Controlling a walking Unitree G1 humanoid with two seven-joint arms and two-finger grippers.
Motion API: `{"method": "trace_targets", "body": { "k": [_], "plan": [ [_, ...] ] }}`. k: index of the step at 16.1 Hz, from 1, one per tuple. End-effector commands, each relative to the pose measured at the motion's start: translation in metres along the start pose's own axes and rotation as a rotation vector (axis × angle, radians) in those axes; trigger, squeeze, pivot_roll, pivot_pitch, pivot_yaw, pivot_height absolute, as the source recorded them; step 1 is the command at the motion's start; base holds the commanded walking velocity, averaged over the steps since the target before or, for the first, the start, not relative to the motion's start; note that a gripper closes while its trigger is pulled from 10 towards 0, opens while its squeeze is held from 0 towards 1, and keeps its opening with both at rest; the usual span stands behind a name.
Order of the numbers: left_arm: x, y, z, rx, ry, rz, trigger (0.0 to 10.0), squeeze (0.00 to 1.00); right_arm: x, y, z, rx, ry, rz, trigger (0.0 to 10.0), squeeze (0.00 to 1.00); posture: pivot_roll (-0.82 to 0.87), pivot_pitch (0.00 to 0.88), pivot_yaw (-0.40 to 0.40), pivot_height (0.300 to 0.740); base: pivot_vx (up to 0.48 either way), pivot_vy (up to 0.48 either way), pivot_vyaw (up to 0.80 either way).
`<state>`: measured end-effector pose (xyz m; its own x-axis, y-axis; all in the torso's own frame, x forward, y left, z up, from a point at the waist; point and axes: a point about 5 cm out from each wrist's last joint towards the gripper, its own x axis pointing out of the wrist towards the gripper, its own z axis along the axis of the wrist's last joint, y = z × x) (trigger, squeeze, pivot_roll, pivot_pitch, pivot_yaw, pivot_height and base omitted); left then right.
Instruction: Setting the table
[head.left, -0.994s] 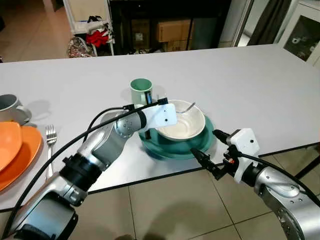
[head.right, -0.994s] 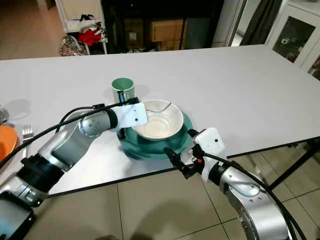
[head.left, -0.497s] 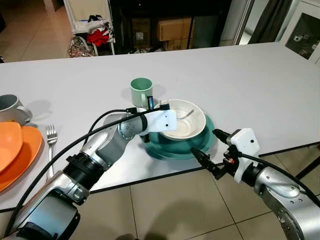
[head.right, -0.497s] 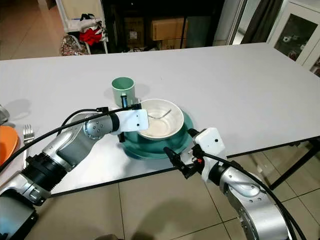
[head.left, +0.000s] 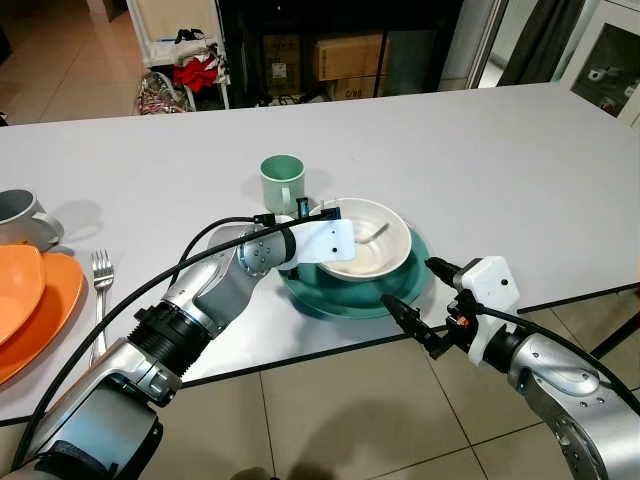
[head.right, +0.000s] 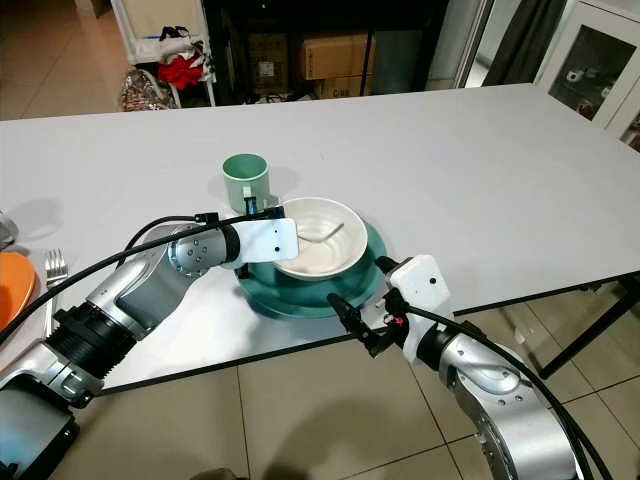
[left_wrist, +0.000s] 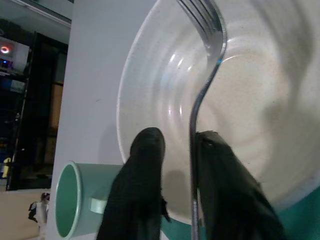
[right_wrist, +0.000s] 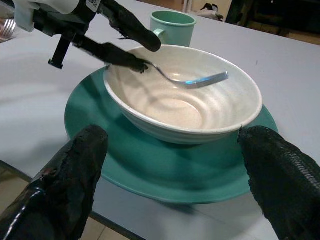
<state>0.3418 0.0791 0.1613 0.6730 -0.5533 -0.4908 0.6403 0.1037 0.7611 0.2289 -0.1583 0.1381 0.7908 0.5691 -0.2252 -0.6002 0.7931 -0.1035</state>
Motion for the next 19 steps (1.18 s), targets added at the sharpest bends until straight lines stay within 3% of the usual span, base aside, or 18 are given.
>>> {"method": "trace_targets", "body": {
  "k": [1,5,8,9,10,11,12,13,14,17,18,19],
  "plan": [
    [-0.003,0.011,0.006,0.02,-0.019,0.015,10.0,0.99,0.0,0.001,0.001,-0.008,-0.007,0.004,10.0,0.0,0.01,0.0,0.016,0.74,0.0,0.0,0.0],
    [-0.006,0.012,0.012,0.063,-0.044,-0.049,10.0,0.95,-0.001,0.0,0.0,-0.017,-0.002,0.006,10.0,0.0,0.02,0.0,0.018,0.74,0.0,0.0,0.0],
    [-0.005,0.012,0.018,0.013,-0.075,-0.11,10.0,0.87,-0.001,-0.001,-0.001,-0.026,-0.002,0.002,10.0,0.0,0.02,0.0,0.029,0.74,0.0,0.0,0.0],
    [-0.006,0.011,0.019,0.009,-0.079,-0.159,10.0,0.76,-0.001,-0.001,-0.002,-0.03,0.0,0.002,10.0,0.0,0.02,0.0,0.035,0.74,0.0,0.0,0.0],
    [-0.006,0.011,0.019,0.018,-0.077,-0.177,10.0,0.56,-0.001,0.0,-0.002,-0.032,0.0,0.0,10.0,0.0,0.01,0.0,0.044,0.74,0.0,0.0,0.0],
    [-0.006,0.013,0.019,0.02,-0.076,-0.185,10.0,0.48,-0.001,0.0,-0.003,-0.033,-0.001,-0.001,10.0,0.0,0.01,0.0,0.053,0.74,0.0,0.0,0.0],
    [-0.005,0.016,0.019,0.023,-0.076,-0.187,10.0,0.23,-0.001,0.0,-0.003,-0.034,-0.003,-0.004,10.0,0.0,0.01,0.0,0.062,0.74,0.0,0.0,0.0],
    [-0.004,0.021,0.02,0.022,-0.072,-0.17,10.0,0.08,-0.001,0.0,-0.002,-0.036,-0.007,-0.009,10.0,0.0,0.01,0.0,0.065,0.74,0.0,0.0,0.0],
    [-0.004,0.026,0.02,0.005,-0.081,-0.152,10.0,0.0,-0.002,0.0,-0.002,-0.038,-0.009,-0.012,10.0,0.0,0.0,0.0,0.074,0.74,0.0,0.0,0.0],
    [-0.006,0.042,0.026,-0.163,-0.166,-0.101,10.0,0.0,-0.003,-0.003,0.003,-0.027,-0.042,-0.041,10.0,0.0,0.0,0.0,0.081,0.74,0.0,0.0,0.0],
    [-0.011,0.057,0.026,-0.403,-0.242,0.019,10.0,0.0,-0.004,-0.006,0.014,0.035,-0.112,-0.095,10.0,0.0,-0.01,0.0,0.074,0.74,0.0,0.0,0.0],
    [-0.013,0.06,0.024,-0.465,-0.249,0.054,10.0,0.0,-0.004,-0.006,0.016,0.046,-0.126,-0.114,10.0,0.0,-0.01,0.0,0.074,0.74,0.0,0.0,0.0]
  ]
}}
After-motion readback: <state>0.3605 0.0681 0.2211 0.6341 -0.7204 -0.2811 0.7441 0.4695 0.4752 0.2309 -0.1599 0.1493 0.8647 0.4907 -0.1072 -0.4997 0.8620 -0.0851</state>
